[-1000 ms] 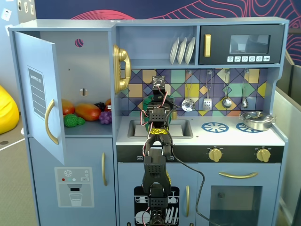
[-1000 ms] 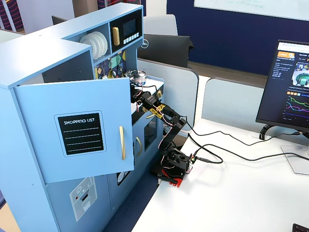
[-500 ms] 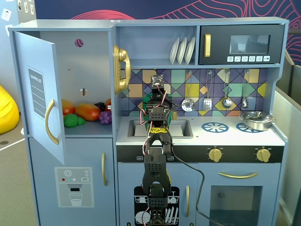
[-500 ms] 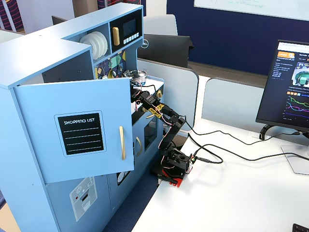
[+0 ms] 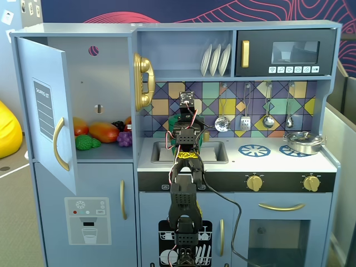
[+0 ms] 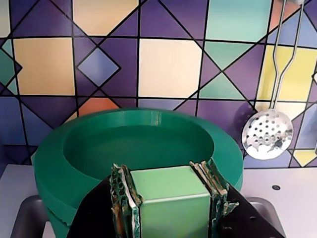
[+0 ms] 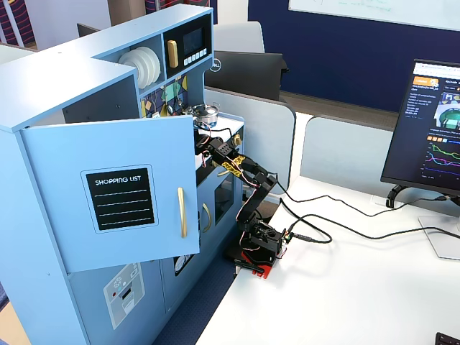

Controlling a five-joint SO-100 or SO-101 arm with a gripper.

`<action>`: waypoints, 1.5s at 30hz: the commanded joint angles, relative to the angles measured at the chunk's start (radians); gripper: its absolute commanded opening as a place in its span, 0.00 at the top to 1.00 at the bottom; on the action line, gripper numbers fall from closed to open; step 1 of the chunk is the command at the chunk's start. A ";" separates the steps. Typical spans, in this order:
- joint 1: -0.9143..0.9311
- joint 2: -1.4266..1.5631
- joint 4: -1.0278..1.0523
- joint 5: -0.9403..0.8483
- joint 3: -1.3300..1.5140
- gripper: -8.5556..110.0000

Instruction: Pick up the lid from the counter and put it on the green recipient

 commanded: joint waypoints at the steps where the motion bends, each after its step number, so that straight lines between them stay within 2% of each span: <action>1: 0.015 0.091 0.006 -0.018 0.011 0.93; 8: 0.017 0.097 0.015 -0.025 0.018 0.93; 15: 0.041 0.100 0.011 0.028 0.018 0.66; 20: 0.054 0.095 -0.018 0.021 0.015 0.61; 29: 0.063 0.175 0.005 0.023 0.025 0.61; 37: 0.060 0.459 0.166 0.038 0.193 0.61; 45: 0.067 0.770 0.454 0.110 0.486 0.62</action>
